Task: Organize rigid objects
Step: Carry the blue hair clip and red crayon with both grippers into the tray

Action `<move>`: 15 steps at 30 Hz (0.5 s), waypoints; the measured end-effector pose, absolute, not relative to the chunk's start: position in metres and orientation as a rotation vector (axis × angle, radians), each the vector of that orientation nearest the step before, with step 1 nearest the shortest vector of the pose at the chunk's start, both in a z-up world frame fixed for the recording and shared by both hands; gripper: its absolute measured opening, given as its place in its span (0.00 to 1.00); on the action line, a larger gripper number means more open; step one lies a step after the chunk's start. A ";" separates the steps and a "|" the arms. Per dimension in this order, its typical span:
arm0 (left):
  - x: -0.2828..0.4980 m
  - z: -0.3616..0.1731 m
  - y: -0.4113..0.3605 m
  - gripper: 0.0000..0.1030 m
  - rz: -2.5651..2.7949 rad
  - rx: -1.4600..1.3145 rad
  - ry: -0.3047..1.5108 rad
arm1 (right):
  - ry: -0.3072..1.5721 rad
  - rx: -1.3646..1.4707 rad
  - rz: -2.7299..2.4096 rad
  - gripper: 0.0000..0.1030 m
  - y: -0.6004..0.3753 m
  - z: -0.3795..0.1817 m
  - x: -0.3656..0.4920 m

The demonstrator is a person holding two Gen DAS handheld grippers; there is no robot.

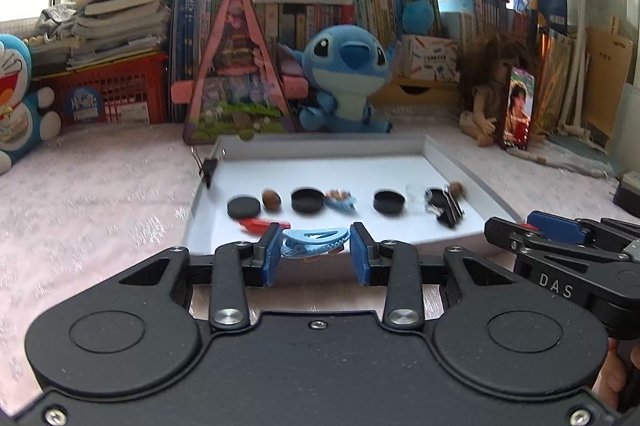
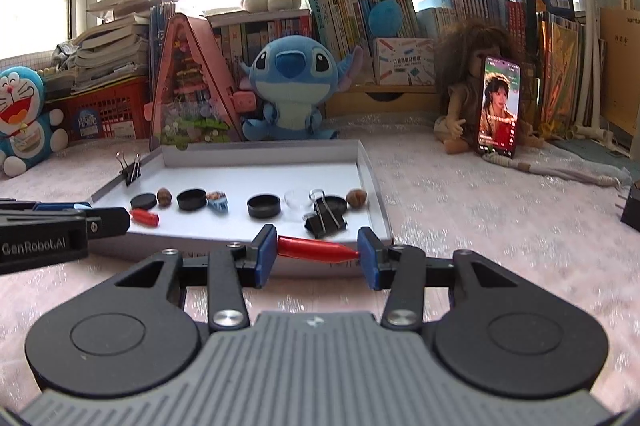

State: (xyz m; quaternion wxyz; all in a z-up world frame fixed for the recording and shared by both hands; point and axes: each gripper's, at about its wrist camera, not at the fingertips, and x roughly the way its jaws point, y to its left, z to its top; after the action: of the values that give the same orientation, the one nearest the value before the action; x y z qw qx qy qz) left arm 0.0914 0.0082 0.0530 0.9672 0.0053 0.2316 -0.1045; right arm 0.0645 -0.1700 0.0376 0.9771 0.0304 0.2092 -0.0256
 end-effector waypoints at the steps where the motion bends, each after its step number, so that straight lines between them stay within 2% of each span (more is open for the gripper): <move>1: 0.094 0.055 0.009 0.33 -0.210 0.010 0.466 | 0.421 0.063 -0.050 0.47 -0.170 0.039 0.067; 15: 0.140 0.056 -0.001 0.33 -0.239 -0.007 0.516 | 0.435 0.076 -0.014 0.47 -0.168 0.044 0.100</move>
State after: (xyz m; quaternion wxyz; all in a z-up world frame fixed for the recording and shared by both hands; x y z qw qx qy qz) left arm 0.1395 -0.0012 0.0561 0.9599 -0.0034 0.2544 -0.1178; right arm 0.1000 -0.1679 0.0439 0.9757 0.0376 0.2158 -0.0068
